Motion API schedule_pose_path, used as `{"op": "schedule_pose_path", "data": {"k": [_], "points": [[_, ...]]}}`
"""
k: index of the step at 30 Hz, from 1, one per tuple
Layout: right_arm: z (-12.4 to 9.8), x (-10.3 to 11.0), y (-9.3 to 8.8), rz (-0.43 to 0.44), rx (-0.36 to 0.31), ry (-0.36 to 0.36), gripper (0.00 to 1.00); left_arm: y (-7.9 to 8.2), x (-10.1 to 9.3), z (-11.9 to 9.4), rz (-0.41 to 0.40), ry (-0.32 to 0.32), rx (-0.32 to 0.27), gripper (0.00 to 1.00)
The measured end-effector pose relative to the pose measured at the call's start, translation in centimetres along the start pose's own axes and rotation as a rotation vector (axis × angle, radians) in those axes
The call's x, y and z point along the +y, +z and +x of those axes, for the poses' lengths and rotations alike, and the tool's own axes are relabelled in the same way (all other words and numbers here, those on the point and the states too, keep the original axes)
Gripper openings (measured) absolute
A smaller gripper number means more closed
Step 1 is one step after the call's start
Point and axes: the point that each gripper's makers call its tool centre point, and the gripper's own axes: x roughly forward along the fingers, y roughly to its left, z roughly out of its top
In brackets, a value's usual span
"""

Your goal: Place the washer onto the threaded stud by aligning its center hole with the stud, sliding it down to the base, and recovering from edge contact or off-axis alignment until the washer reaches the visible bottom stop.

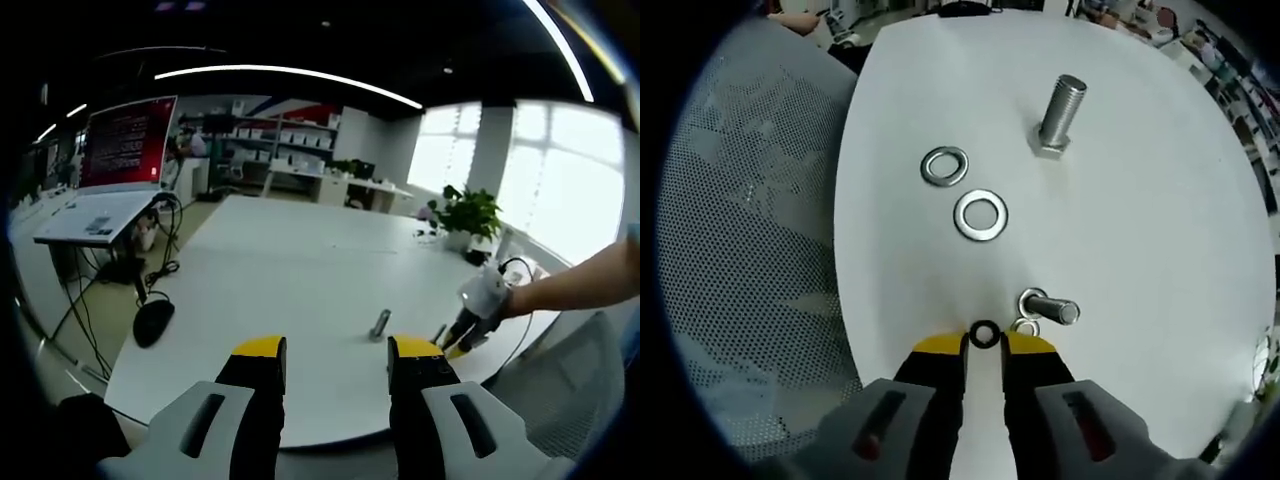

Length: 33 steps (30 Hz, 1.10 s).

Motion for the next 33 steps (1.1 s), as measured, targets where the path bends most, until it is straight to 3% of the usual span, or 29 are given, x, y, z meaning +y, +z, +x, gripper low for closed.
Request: {"op": "schedule_pose_path", "data": {"k": [8,14,33], "points": [[-0.7,-0.3,-0.2,0.005,-0.013,-0.011,0.14,0.0,0.0,0.0,-0.002,0.002,0.001,0.38],[-1.9,-0.5,0.5,0.056,-0.055,-0.01,0.14,0.0,0.0,0.0,0.001,0.003,-0.001,0.38],[-5.2,-1.9,1.6,0.129,-0.17,-0.132,0.14,0.1,-0.1,0.0,0.001,-0.002,-0.003,0.38]]}}
